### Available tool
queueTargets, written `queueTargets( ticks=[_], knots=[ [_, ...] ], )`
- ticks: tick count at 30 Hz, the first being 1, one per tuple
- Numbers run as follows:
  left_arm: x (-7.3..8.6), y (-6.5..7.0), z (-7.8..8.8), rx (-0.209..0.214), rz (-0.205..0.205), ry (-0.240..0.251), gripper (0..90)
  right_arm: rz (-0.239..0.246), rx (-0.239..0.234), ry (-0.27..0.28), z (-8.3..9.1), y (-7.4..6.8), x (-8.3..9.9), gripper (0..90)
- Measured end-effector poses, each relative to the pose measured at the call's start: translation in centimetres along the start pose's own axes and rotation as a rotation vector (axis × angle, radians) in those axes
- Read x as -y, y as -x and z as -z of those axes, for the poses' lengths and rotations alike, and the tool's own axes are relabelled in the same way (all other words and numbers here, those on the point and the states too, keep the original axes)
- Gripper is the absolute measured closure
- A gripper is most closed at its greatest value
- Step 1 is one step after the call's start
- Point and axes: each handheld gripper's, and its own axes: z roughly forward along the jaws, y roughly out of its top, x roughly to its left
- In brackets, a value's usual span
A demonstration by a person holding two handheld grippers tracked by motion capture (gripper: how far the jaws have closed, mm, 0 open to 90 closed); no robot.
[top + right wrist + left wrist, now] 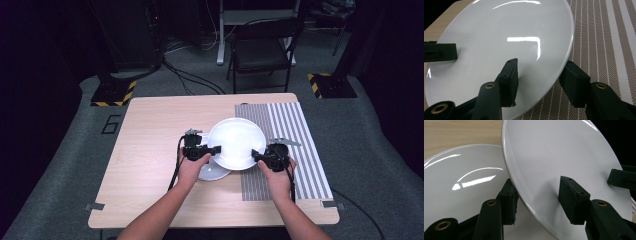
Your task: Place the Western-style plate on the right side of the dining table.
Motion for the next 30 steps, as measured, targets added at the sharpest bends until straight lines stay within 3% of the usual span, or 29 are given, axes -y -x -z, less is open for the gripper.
queueTargets(
  ticks=[30],
  knots=[
    [-0.7,2.9,-2.9,0.043,-0.041,-0.036,49.7,-0.033,0.062,0.032,2.4,2.9,0.6,49.3]
  ],
)
